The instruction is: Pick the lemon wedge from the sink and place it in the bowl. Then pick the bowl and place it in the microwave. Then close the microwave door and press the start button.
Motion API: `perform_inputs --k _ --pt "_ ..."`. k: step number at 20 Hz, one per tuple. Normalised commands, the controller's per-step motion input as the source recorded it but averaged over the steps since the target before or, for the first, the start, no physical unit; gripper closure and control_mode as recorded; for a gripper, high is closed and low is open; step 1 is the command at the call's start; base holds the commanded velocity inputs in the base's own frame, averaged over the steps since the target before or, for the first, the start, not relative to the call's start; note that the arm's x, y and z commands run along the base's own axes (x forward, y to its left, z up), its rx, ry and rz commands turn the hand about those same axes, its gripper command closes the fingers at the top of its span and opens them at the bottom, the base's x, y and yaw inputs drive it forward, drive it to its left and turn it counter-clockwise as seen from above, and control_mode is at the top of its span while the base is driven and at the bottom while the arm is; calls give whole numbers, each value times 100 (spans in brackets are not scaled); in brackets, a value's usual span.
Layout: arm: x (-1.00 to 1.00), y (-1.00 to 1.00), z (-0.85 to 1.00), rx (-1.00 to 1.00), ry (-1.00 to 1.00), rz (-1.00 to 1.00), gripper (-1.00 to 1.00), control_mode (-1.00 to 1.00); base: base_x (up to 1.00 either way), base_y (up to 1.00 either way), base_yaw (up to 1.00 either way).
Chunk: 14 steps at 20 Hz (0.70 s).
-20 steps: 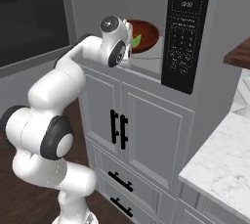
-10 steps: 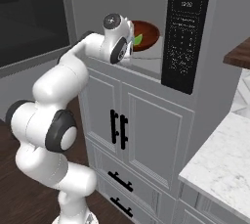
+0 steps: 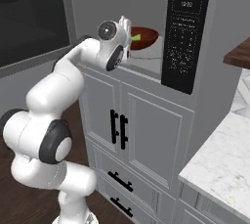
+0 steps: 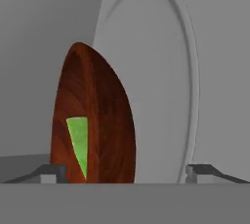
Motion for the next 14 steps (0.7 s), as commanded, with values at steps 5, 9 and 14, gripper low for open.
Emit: perform_inputs --k 5,9,14 --pt "-70 21 42 -1 -16 0 -100 -100 0 0 0" --pt "-96 16 46 0 -9 0 -100 -100 0 0 0" --pt "-100 14 19 -3 0 0 -100 -100 0 0 0"
